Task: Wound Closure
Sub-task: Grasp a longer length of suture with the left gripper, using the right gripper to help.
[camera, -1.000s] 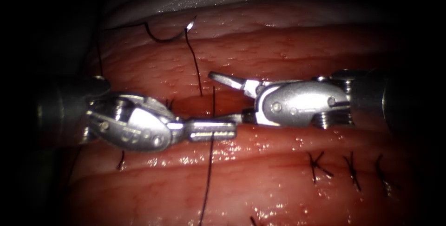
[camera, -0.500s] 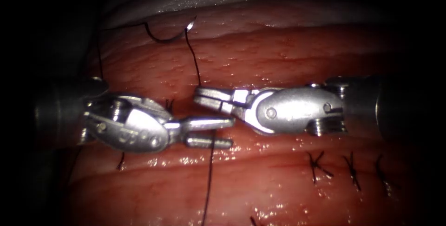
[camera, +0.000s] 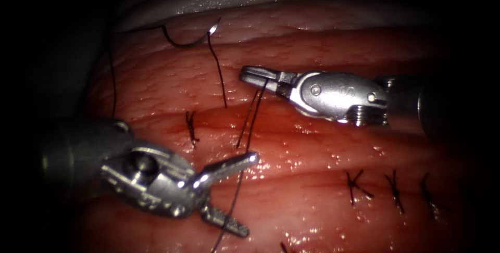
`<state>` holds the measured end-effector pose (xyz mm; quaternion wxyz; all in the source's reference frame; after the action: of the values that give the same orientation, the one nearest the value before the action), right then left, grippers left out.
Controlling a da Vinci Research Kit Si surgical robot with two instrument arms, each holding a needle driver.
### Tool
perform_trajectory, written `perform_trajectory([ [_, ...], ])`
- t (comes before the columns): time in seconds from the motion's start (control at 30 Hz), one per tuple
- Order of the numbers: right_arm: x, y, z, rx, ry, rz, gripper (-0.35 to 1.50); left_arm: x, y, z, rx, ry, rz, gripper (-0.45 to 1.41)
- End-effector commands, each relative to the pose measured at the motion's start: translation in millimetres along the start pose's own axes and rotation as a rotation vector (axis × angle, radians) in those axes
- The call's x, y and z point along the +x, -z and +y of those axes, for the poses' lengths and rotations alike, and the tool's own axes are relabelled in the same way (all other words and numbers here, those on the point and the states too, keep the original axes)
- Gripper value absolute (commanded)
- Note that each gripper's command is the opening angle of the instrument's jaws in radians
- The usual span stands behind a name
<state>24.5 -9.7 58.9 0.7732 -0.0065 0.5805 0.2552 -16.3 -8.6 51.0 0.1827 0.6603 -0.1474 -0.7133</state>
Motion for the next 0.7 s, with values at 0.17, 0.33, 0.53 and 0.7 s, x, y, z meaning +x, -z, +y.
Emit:
perform_trajectory([
  [0.17, -1.3, -1.4, 1.3, -0.005, -0.014, -0.005, -0.35, 0.0, -1.1, 1.5, -0.036, -0.015, 0.005, 0.86],
  [0.33, -1.6, -1.6, 1.7, -0.001, -0.012, -0.016, -0.35, 0.9, -0.7, 1.5, -0.040, -0.024, 0.015, 0.81],
  [0.53, -1.9, -1.5, 1.2, 0.006, -0.005, -0.023, -0.35, 1.6, 0.8, 0.9, -0.043, -0.035, 0.004, 0.83],
  [0.7, -1.8, -1.4, 0.8, 0.008, -0.010, -0.022, -0.35, 1.4, 2.2, 0.9, -0.048, -0.038, -0.019, 0.84],
])
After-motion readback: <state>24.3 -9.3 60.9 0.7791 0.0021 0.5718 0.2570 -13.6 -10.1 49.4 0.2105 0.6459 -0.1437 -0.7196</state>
